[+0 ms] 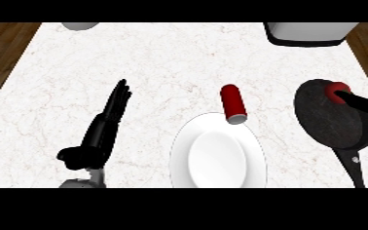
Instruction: Pick the tomato from the plate and place it in the pan
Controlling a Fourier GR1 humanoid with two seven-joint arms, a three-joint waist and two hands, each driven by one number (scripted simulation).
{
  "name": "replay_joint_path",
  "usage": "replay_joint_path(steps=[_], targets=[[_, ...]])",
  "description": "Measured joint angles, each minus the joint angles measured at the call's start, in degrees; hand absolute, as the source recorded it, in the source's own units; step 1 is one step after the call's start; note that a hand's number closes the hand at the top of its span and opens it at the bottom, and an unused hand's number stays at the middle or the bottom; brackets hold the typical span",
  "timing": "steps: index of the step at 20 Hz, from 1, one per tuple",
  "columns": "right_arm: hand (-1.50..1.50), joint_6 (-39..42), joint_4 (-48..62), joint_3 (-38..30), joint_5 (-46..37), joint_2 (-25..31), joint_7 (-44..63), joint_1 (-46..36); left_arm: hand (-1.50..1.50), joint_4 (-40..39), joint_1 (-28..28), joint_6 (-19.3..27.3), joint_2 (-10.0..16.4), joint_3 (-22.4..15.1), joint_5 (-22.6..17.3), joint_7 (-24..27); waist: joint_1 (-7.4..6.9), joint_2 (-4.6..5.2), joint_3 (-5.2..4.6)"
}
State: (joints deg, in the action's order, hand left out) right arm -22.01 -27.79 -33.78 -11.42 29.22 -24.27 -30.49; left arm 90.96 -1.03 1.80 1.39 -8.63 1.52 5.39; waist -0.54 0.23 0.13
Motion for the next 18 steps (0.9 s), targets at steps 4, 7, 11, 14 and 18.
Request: replay_joint_path(steps=[4,7,11,14,18], targets=[[-1.50,8.5,-3.5,-2.3,5.4,0.2,-1.9,4.3,0.00,-1.0,-0.9,-0.5,0.6,1.7,-1.0,0.2,0.84,-0.30,-0.11],[-1.50,15.6,-6.9,-2.9,8.8,-0.5,-3.7,8.8,0.00,-1.0,-0.2,-0.6,0.9,2.1,-1.0,0.6,1.22,-0.43,-0.13],[-1.50,23.5,-13.5,-2.8,12.1,-1.2,-5.4,16.8,0.00,-0.4,0.9,-1.2,1.2,2.4,-1.4,1.1,1.35,-0.49,-0.17],[-1.50,27.0,-20.0,-2.3,13.9,-2.6,-6.2,23.1,0.00,-1.1,0.3,-0.8,1.0,2.5,-0.8,1.5,1.34,-0.45,-0.17],[-1.50,28.3,-27.8,-1.6,15.1,-4.4,-6.2,29.7,0.00,1.1,0.5,-0.5,0.5,1.8,-0.3,-0.7,1.05,-0.39,-0.17]])
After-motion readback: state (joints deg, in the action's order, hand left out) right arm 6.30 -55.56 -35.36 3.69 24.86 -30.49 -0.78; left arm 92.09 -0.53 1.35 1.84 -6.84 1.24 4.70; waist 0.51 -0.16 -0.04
